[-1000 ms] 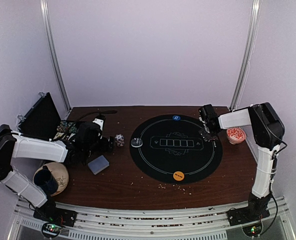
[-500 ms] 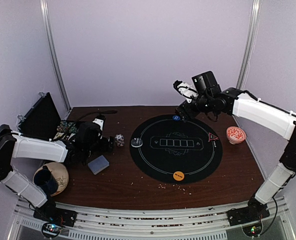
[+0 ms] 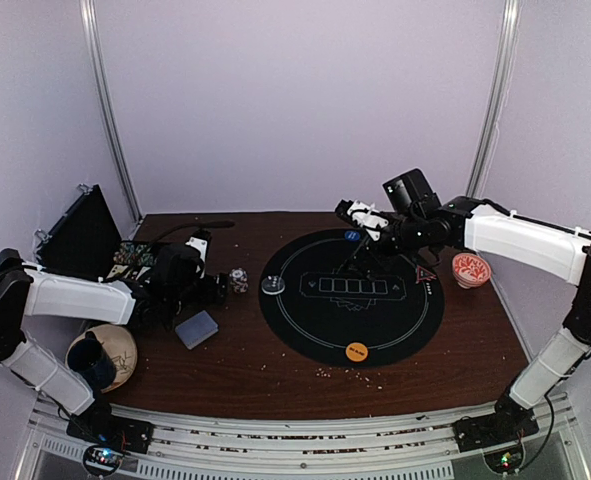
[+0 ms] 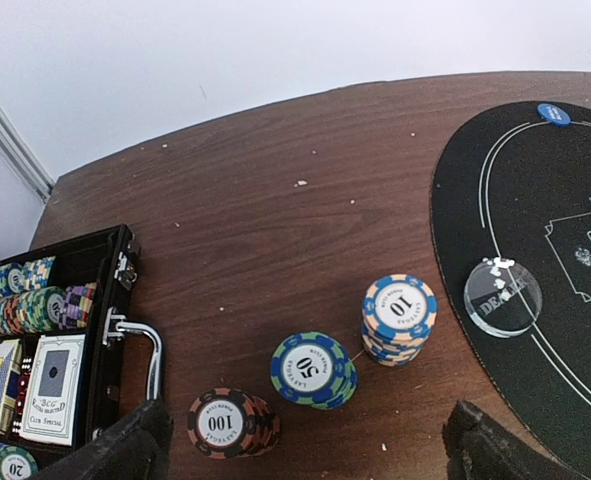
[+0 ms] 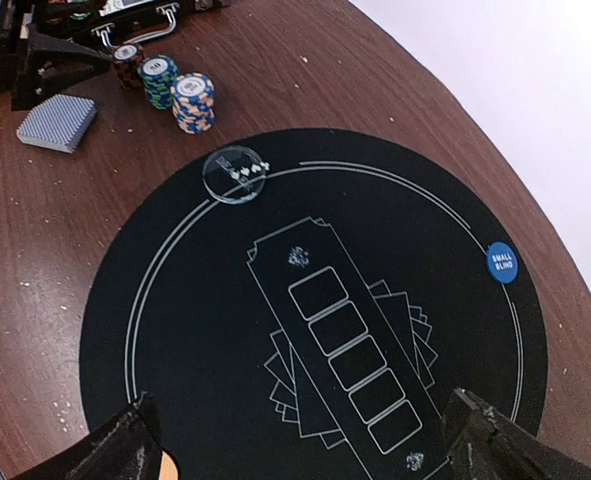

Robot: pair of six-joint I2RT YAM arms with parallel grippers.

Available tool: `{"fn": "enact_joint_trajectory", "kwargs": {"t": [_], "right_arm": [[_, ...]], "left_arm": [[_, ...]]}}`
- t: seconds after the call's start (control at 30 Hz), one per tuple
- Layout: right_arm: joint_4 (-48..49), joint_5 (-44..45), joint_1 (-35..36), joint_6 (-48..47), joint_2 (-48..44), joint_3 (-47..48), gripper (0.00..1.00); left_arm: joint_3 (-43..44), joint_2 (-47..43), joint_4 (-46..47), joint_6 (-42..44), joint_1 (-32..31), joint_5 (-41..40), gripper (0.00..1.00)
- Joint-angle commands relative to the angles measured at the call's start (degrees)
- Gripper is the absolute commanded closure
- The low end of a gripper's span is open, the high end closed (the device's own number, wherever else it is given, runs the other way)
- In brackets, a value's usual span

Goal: Distribute texas hold em gaming equipment
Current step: Move the all-in button to the poker table mat, then pick up the pile of poker chips from the pile of poker chips.

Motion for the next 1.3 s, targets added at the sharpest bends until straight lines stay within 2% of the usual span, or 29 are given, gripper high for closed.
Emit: {"fn": "enact_joint_trajectory", "kwargs": {"t": [0.0,0.07,0.17,0.23,0.47,0.73,0.87,0.97,1.07,1.2,1.27], "right_arm": [[4.7,-0.6,3.6,0.0,0.0,0.9,0.0],[5.3,2.5,5.2,0.8,1.5,1.9,0.0],[7.5,13.0,7.2,4.2,2.8,1.9,0.0],[7.8,16.0,7.5,4.9,2.9,1.4,0.0],[8.5,17.7,7.4,5.0,-0.4,-2.1,0.0],[10.5,22.5,5.1,6.8,-3.3,-3.9,0.0],[10.5,22.2,2.0,8.2,-2.8,-4.0,0.0],[10.3,18.6,0.0,8.4,-2.2,-4.3,0.0],[10.4,17.3,-0.1,8.5,-1.4,-4.0,0.0],[10.4,11.2,0.4,6.8,-0.8,-3.2,0.0],[10.9,14.3,2.6,5.6,0.0,-2.0,0.0]], "left_arm": [[1.9,1.2,1.3,0.8,-0.3,1.0,0.02],[1.8,1.6,2.2,1.8,-0.2,2.8,0.02],[2.3,2.3,3.0,3.3,-0.2,7.8,0.02],[3.1,3.3,3.1,4.1,-0.2,11.1,0.02],[8.9,6.5,0.8,4.7,-0.1,16.5,0.02],[23.3,13.6,-13.8,3.1,-0.1,17.0,0.02],[24.7,14.9,-15.7,1.1,1.1,16.6,0.02],[23.3,14.7,-14.2,-0.5,1.5,16.5,0.02],[21.0,14.0,-11.8,-2.1,1.5,16.7,0.02],[17.1,11.7,-9.8,-4.0,2.2,15.1,0.02],[15.6,10.6,-8.1,-4.5,2.9,16.3,0.02]]}}
